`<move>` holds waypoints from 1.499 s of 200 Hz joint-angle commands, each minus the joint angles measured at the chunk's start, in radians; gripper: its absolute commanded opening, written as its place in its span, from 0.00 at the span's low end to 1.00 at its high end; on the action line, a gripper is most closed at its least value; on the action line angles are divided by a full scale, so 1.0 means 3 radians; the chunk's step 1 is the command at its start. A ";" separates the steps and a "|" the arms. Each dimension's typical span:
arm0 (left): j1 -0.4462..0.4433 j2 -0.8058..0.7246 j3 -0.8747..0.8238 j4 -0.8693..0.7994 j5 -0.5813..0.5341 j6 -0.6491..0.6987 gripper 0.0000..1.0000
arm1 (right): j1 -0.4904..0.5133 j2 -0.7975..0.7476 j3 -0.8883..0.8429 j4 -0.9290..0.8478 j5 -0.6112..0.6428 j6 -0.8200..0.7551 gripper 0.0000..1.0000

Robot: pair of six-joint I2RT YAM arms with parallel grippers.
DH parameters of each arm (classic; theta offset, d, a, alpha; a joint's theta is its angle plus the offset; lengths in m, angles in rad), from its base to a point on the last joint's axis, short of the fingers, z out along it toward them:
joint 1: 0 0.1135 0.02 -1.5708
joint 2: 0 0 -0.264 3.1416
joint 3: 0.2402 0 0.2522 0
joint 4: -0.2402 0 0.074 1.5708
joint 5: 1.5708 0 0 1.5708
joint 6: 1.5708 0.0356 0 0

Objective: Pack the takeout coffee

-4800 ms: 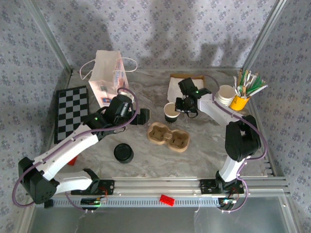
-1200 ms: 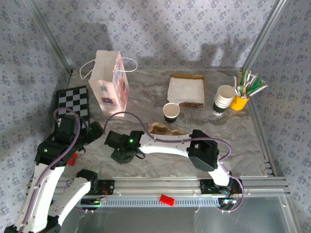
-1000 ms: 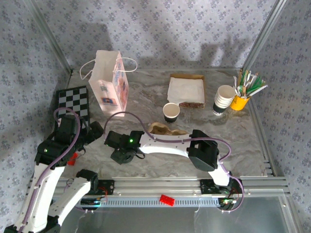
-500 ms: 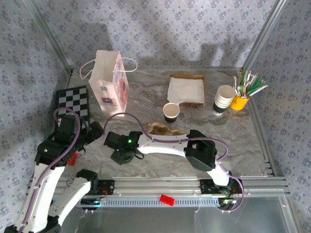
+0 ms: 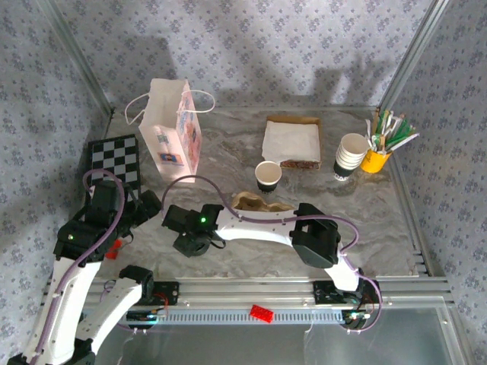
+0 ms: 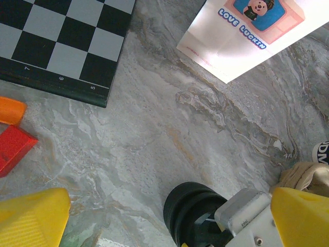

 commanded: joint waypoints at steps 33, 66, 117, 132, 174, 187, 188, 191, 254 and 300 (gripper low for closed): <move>0.0021 -0.0034 0.0027 0.0014 0.0033 -0.0025 1.00 | -0.0060 -0.0260 0.0116 -0.0090 -0.0119 0.0111 0.75; 0.0021 -0.0033 0.0046 0.0007 0.0039 -0.0020 1.00 | -0.0132 -0.0334 0.0093 -0.0067 -0.0257 0.0179 0.75; 0.0021 -0.0023 0.0056 0.0017 0.0097 -0.0033 1.00 | -0.0183 -0.0362 0.0047 -0.0035 -0.0394 0.0223 0.75; 0.0021 -0.0023 0.0058 0.0022 0.0144 -0.0040 0.98 | -0.0220 -0.0389 0.0035 -0.0040 -0.0487 0.0266 0.75; 0.0020 0.0047 0.0108 0.0077 0.0353 -0.0039 0.96 | -0.0319 -0.0725 -0.0100 -0.0068 -0.0396 0.0314 0.75; 0.0024 0.0081 0.0100 0.0140 0.0471 -0.0063 0.94 | -0.0380 -0.0840 -0.0138 -0.0139 -0.0347 0.0335 0.75; 0.0022 0.0080 0.0097 0.0149 0.0481 -0.0067 0.94 | -0.0385 -0.0849 -0.0142 -0.0144 -0.0342 0.0338 0.75; 0.0021 0.0091 0.0096 0.0170 0.0522 -0.0077 0.94 | -0.0400 -0.0876 -0.0153 -0.0169 -0.0325 0.0340 0.75; -0.0162 0.0387 -0.0146 0.0905 0.1082 -0.0250 0.81 | -0.1080 -0.1450 -0.0439 -0.0640 -0.0127 0.0364 0.75; -0.0783 0.0895 -0.0044 0.1350 0.0851 -0.0252 0.80 | -0.1747 -0.1423 -0.0489 -0.0920 -0.0127 0.0303 0.75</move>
